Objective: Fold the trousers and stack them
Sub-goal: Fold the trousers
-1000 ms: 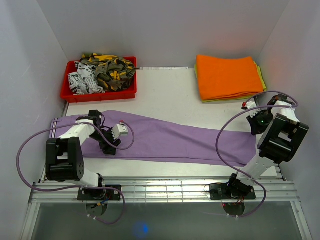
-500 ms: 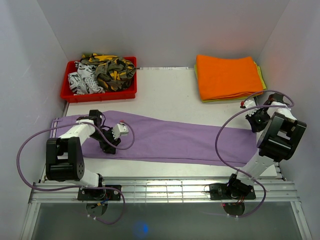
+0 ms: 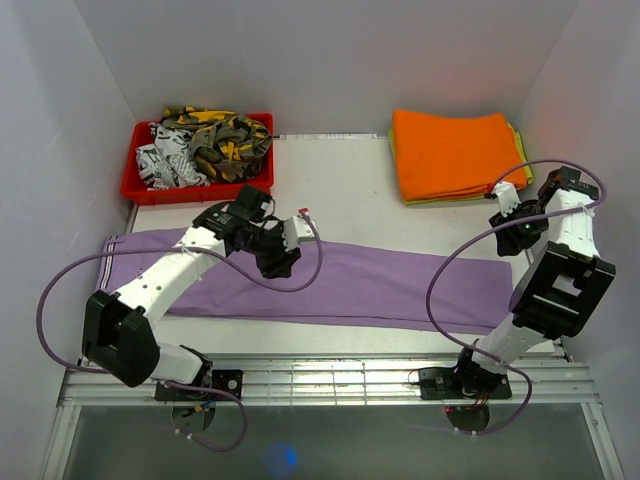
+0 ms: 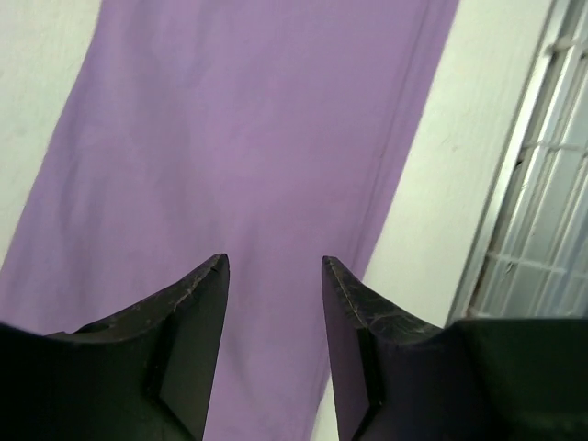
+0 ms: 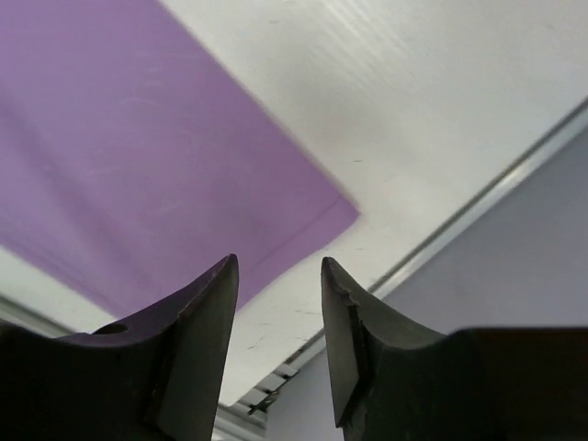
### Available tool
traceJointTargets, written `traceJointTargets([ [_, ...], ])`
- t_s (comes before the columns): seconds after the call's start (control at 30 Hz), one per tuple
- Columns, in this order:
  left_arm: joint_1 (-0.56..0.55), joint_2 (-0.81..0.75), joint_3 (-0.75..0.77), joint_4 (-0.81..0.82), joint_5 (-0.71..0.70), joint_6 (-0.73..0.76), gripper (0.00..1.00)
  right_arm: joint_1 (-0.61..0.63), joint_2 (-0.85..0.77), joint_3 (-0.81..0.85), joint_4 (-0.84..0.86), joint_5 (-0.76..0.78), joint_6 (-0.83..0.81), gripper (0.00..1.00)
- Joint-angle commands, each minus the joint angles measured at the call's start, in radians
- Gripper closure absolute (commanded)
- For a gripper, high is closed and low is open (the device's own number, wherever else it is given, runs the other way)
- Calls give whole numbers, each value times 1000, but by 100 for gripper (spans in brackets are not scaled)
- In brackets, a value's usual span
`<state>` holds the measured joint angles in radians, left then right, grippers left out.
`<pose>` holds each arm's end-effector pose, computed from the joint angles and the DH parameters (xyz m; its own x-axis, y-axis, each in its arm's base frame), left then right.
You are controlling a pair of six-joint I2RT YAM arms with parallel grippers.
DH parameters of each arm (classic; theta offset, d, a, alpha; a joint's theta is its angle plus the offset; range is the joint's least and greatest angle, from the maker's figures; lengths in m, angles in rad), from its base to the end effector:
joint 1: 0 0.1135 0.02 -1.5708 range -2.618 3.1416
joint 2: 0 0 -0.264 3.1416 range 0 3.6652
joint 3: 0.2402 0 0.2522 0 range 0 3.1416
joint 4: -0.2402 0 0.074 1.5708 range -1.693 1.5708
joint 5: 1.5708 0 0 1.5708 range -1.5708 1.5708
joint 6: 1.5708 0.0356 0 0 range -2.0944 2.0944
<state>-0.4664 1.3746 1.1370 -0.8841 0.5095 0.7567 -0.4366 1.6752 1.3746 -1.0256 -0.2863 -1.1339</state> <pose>0.2301 -0.1353 0.2784 -0.1857 0.7645 -0.6173 0.9754 0.2196 -0.0214 0.2992 -0.1285 0.2559 -0.6834 -0.6402 -0.3507 -0.6512 0.7518 -0.1035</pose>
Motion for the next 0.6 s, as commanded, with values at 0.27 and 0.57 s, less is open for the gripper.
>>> traceJointTargets([
  [0.27,-490,240,138,318,-284,-375,50,29,55,-132,-76,-209,192,63],
  [0.57,-652,362,119,525,-327,-384,50,96,96,-45,-94,-476,282,61],
])
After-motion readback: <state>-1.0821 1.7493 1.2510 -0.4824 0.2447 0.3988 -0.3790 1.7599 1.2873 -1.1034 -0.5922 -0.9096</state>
